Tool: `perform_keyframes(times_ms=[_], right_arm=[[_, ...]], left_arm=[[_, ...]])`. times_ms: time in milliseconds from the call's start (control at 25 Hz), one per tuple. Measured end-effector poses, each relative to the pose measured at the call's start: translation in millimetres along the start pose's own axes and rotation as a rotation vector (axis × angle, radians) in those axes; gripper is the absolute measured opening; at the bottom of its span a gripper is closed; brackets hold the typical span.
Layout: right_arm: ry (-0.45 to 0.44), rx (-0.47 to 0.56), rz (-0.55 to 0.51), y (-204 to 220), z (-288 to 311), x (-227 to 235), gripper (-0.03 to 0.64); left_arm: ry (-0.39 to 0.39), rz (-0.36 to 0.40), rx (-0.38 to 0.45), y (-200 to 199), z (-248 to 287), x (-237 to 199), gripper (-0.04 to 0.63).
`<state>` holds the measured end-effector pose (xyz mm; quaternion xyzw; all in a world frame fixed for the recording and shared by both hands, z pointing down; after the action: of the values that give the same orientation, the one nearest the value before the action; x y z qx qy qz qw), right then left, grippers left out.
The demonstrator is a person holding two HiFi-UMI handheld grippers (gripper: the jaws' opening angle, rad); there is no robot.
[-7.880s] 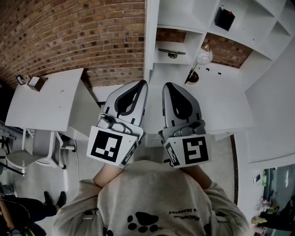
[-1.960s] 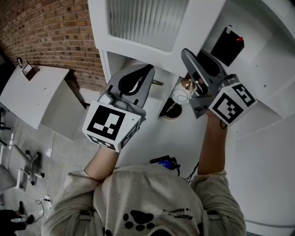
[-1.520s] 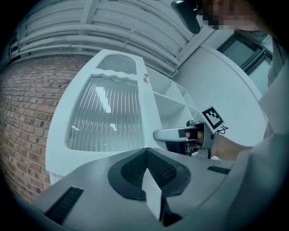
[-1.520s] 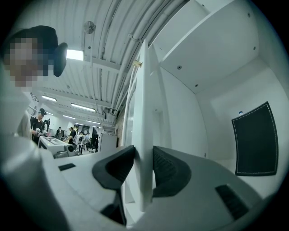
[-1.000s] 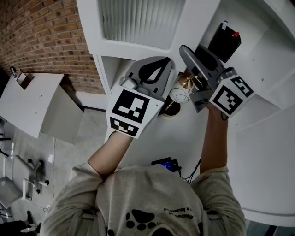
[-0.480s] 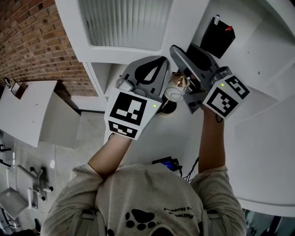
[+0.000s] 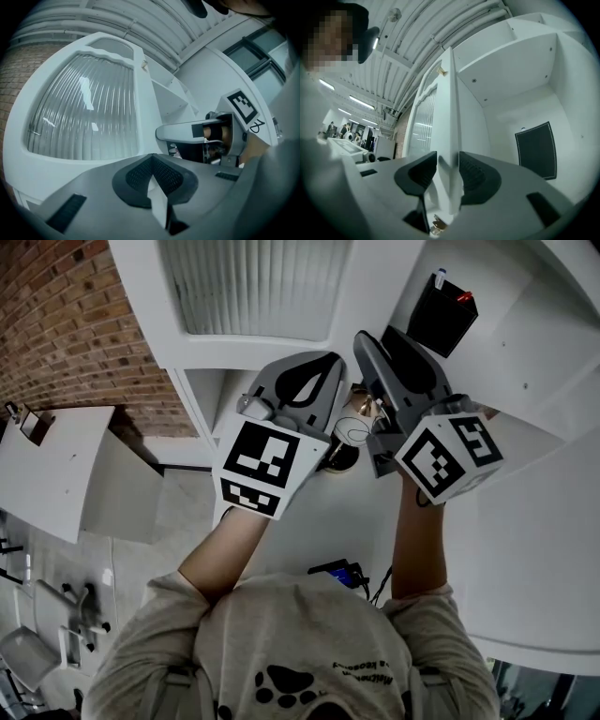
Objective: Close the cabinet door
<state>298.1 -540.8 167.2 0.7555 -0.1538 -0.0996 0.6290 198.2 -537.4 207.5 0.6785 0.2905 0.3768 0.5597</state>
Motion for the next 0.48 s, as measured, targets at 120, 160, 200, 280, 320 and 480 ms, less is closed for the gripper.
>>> perform_keyframes(times_ms=[120, 160, 200, 280, 320, 480], right_arm=[[0.03, 0.018, -0.013, -2, -3, 2, 0.161], [0.039, 0.023, -0.019, -3, -4, 2, 0.16], [0.05, 0.025, -0.027, -4, -5, 3, 0.16], [0.075, 0.028, -0.039, -5, -7, 3, 0.16], [0.086, 0.03, -0.042, -6, -8, 2, 0.159], [0.13, 0.045, -0.076, -11, -14, -2, 0.14]], left_arm=[[-0.007, -0.002, 0.004, 1, 1, -2, 0.008], [-0.009, -0.003, 0.004, 1, 2, -3, 0.008], [-0.011, -0.004, 0.005, 1, 2, -4, 0.008], [-0.014, -0.008, 0.004, 1, 5, -5, 0.008], [-0.014, -0.01, 0.004, 1, 6, -6, 0.008], [-0.012, -0.016, 0.006, 1, 7, -7, 0.008]])
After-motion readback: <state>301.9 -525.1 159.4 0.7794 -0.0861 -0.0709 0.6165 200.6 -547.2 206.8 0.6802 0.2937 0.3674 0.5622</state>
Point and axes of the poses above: the fingertips, and each gripper's own axes: z forward along the fingers, x to its right, y out of its underside, the point moved 5 cm from there along -z, backward along the fingers, and after that the axes turned 13 degrees about y, right-handed, at the moved point
